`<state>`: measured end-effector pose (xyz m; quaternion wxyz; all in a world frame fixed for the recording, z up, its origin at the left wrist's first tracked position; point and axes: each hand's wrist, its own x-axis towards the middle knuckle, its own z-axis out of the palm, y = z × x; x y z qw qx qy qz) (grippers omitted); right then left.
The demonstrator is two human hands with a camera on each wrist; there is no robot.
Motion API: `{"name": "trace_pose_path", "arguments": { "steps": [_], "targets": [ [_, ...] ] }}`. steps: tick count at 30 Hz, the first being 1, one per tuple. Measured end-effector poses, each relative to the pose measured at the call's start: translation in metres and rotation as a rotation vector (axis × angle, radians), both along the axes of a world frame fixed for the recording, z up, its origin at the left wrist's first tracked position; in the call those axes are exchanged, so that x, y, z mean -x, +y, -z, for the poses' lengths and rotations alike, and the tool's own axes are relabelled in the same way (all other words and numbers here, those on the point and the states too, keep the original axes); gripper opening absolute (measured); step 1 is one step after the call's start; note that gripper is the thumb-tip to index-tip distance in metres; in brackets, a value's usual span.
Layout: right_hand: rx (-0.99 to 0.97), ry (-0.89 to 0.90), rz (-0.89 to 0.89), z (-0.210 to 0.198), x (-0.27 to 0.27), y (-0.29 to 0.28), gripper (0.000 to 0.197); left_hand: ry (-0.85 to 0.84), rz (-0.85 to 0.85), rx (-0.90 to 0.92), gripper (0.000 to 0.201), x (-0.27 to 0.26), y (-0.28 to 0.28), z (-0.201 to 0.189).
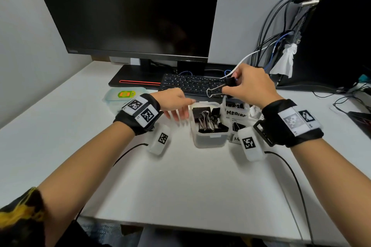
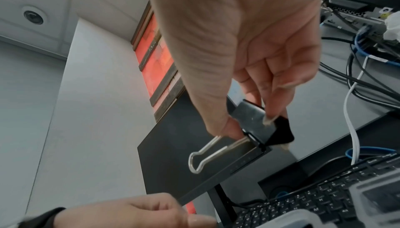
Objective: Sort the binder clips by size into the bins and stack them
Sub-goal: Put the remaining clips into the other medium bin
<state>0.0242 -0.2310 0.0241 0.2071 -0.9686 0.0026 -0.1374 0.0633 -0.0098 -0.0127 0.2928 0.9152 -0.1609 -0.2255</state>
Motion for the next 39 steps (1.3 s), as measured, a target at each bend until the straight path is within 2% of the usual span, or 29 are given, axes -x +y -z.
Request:
{"name": "trace_pose_path", "arguments": {
  "steps": [3,5,9,13,17,20,23,27,29,32,39],
  "targets": [
    [0.034,0.097,-0.026,-0.004,0.006,0.002,0.034,-0.095,-0.068,0.034,0.039,-0.005,-0.002,0.005],
    [0.098,0.168,-0.059,-0.006,0.011,0.005,0.034,-0.104,-0.055,0.08,0.027,-0.006,-0.003,0.007],
    [0.207,0.237,-0.084,-0.004,0.021,0.019,0.031,-0.112,-0.013,0.132,0.023,-0.006,-0.005,0.006],
    [0.293,0.286,-0.084,0.004,0.023,0.033,0.032,-0.096,-0.016,0.116,0.024,-0.001,-0.004,0.002],
    [0.321,0.257,-0.036,0.003,0.023,0.034,0.032,-0.019,-0.004,0.108,0.047,0.008,-0.002,-0.006],
    [0.308,0.237,-0.013,0.004,0.023,0.035,0.034,0.009,0.028,0.054,0.065,0.013,-0.002,-0.01],
    [0.31,0.236,0.004,0.008,0.024,0.037,0.034,-0.021,0.033,0.02,0.072,0.015,-0.006,-0.009],
    [0.252,0.296,0.003,0.009,0.021,0.031,0.039,0.01,0.009,-0.007,0.07,0.015,-0.012,-0.011],
    [0.163,0.34,-0.034,0.009,0.019,0.027,0.04,0.038,-0.001,-0.046,0.069,0.014,-0.014,-0.014],
    [0.049,0.391,-0.116,0.01,0.018,0.022,0.033,0.054,-0.002,-0.118,0.07,0.009,-0.019,-0.018],
    [-0.025,0.388,-0.197,0.008,0.016,0.018,0.034,-0.037,0.019,-0.211,0.066,0.008,-0.027,-0.022]
  ]
}}
